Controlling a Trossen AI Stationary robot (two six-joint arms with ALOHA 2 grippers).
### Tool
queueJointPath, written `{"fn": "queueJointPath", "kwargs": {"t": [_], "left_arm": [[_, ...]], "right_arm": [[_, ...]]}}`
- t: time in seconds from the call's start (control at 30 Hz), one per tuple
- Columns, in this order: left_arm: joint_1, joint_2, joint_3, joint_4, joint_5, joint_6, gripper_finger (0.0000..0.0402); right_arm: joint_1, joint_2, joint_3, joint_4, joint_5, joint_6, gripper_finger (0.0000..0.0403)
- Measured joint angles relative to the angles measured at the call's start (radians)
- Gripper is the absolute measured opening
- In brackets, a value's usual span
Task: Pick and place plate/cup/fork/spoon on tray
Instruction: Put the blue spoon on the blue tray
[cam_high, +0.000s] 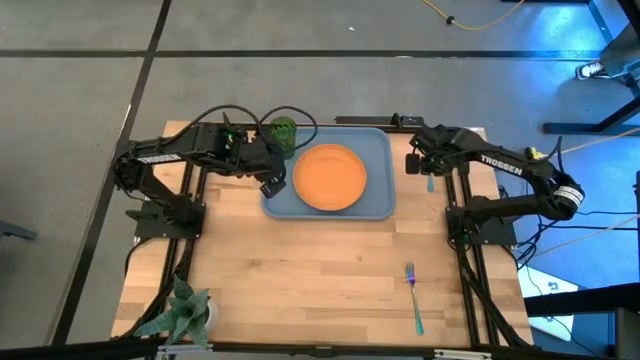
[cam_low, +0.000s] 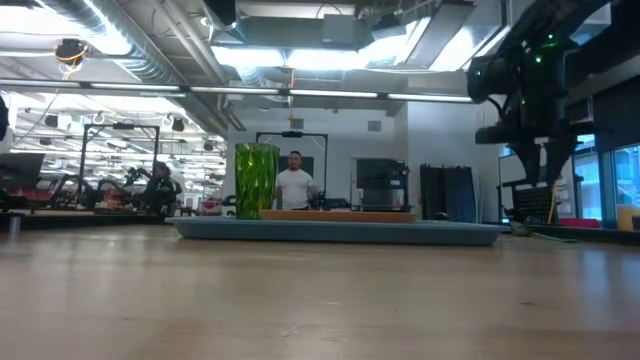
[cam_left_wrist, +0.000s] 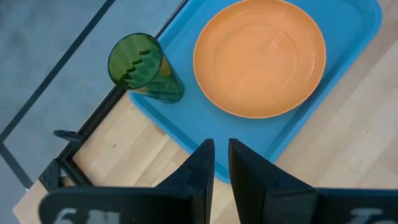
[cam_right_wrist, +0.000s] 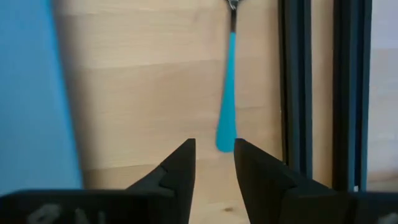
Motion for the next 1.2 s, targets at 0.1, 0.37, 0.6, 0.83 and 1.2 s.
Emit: {"fn": "queueJointPath", "kwargs": {"t": [0.1, 0.37, 0.6, 0.83, 1.2], "left_arm": [[0.000, 0.000, 0.000, 0.000, 0.000, 0.000, 0.0041], [0.000, 0.000, 0.000, 0.000, -0.018, 0.000, 0.0041], [0.000, 0.000, 0.000, 0.000, -0.023, 0.000, 0.0041], [0.000, 0.000, 0.000, 0.000, -0.024, 0.000, 0.0041], [0.000, 0.000, 0.000, 0.000, -0.024, 0.000, 0.0041]], "right_arm": [[-0.001, 0.000, -0.033, 0.030, 0.000, 0.018, 0.0116], [-0.001, 0.000, -0.053, 0.059, 0.000, -0.032, 0.0116], [-0.001, 0.000, -0.052, 0.138, -0.085, -0.031, 0.0116], [-0.021, 0.000, -0.051, 0.221, 0.008, -0.035, 0.0116], [-0.114, 0.064, -0.051, 0.215, 0.074, -0.082, 0.0116]]}}
